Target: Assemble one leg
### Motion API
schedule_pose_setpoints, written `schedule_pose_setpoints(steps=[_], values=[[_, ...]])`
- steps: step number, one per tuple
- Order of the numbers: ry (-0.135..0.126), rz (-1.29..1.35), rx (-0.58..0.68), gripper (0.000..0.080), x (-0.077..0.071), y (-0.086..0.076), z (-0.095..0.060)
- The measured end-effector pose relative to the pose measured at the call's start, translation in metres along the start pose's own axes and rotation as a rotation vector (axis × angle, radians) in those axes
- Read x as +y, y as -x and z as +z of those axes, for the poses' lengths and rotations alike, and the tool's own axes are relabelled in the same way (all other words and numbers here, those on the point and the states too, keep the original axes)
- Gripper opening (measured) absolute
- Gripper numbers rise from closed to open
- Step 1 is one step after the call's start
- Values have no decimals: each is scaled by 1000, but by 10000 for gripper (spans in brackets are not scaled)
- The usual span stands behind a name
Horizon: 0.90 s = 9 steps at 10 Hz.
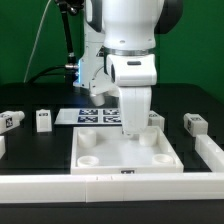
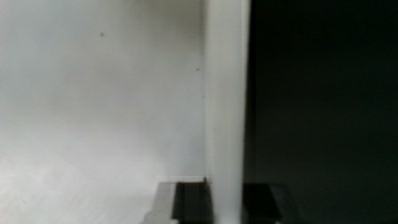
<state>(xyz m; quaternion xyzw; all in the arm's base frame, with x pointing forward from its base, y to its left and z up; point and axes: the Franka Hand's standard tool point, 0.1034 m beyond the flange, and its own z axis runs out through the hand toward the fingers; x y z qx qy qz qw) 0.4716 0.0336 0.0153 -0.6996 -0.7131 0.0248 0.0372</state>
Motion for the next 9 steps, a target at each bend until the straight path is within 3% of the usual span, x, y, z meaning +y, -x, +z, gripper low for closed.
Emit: schedule_pose_setpoints(steps=[5,9], values=[[14,-30,15,66,17,-42,-4],[-8,6,9,66,20,-53,-5]])
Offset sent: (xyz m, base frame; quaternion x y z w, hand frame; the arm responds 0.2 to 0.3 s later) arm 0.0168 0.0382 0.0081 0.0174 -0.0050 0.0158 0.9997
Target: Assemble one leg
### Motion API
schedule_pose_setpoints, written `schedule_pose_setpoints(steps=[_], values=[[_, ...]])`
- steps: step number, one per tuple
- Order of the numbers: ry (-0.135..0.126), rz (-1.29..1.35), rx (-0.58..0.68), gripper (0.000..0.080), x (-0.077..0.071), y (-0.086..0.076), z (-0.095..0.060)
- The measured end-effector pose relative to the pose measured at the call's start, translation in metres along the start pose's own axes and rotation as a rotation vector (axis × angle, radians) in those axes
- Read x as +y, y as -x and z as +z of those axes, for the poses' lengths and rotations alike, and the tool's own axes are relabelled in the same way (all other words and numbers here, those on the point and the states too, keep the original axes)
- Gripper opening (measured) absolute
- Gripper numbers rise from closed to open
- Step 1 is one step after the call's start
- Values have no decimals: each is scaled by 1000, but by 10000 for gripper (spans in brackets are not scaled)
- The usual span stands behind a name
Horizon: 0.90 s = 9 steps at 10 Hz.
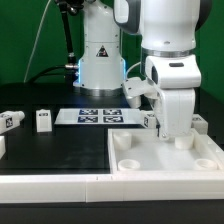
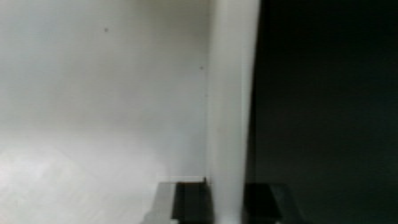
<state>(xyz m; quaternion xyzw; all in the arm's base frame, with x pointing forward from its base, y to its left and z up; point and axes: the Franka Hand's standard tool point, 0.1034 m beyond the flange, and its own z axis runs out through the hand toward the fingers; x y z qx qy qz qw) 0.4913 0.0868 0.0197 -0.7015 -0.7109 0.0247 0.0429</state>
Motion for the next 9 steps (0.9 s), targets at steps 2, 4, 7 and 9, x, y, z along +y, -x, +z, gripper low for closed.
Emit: schedule_pose_setpoints(steps=[2,4,7,9], values=[[-1,1,0,162,0,0,0],[-1,1,0,350,0,1,0],[-1,1,0,617,0,1,0],[-1,1,0,648,0,1,0]])
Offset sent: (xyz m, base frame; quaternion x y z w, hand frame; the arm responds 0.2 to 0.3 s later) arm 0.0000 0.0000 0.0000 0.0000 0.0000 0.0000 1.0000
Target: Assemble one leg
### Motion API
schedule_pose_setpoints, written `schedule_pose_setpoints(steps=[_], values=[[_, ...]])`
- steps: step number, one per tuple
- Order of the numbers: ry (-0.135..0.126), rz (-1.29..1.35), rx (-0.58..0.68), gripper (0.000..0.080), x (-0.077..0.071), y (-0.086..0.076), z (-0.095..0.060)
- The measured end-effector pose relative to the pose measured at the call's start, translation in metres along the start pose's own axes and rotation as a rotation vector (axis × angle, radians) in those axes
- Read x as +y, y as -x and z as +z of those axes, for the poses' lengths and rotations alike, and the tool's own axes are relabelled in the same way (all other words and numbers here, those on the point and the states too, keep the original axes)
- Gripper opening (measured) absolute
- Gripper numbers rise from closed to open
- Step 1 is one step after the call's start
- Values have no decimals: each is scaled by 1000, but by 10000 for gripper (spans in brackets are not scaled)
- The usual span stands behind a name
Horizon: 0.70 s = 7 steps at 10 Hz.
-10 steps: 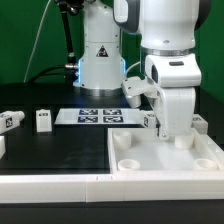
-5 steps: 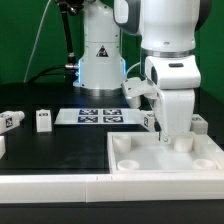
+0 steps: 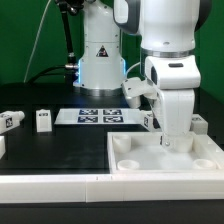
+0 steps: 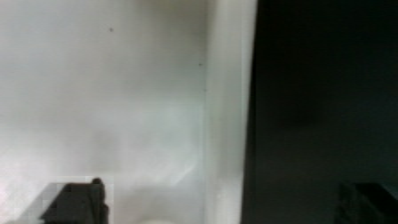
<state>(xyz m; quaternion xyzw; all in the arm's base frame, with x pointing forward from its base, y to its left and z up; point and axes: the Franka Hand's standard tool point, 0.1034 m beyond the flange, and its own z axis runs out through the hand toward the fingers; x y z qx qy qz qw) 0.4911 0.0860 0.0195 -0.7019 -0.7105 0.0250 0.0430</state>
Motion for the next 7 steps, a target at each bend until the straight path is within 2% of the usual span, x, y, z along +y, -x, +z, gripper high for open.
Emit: schedule_pose_setpoints(steps=[2,3,4,6,7], values=[[0,0,0,649,0,0,0],[-5,21,-9,649,-1,-1,-7],[-5,37,-20,649,-4,-4,-20],[12,74,-38,649,-8,-11,-45],[23,117,-40,649,-9,-16,-51]])
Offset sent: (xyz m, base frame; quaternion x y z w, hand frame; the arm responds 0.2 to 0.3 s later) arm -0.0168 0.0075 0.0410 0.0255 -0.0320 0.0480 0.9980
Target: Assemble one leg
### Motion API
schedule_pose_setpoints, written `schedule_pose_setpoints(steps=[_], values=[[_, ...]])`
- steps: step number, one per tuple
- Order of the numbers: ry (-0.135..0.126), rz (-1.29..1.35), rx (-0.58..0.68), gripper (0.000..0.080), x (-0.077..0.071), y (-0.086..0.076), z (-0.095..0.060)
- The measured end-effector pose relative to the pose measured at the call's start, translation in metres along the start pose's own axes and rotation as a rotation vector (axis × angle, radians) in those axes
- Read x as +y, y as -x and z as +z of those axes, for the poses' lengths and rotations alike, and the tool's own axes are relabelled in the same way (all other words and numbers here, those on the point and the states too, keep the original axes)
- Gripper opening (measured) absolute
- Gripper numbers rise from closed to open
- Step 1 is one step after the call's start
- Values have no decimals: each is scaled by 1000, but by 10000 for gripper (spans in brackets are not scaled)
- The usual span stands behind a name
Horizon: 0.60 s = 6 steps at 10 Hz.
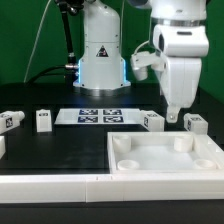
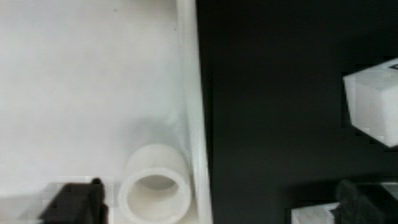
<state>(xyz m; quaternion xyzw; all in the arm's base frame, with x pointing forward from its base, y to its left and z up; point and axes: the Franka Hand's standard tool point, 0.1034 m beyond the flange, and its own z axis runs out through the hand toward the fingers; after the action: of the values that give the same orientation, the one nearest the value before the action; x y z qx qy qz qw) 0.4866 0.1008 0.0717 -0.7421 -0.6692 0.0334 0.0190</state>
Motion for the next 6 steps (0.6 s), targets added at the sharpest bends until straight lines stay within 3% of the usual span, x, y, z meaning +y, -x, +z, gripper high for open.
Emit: schedule_pose_setpoints(steps=[3,5,6], values=[[-7,22,1,649,-1,1,4],[-11,232,10,649,-2,1,5],[-20,467,45,649,-9,1,6]])
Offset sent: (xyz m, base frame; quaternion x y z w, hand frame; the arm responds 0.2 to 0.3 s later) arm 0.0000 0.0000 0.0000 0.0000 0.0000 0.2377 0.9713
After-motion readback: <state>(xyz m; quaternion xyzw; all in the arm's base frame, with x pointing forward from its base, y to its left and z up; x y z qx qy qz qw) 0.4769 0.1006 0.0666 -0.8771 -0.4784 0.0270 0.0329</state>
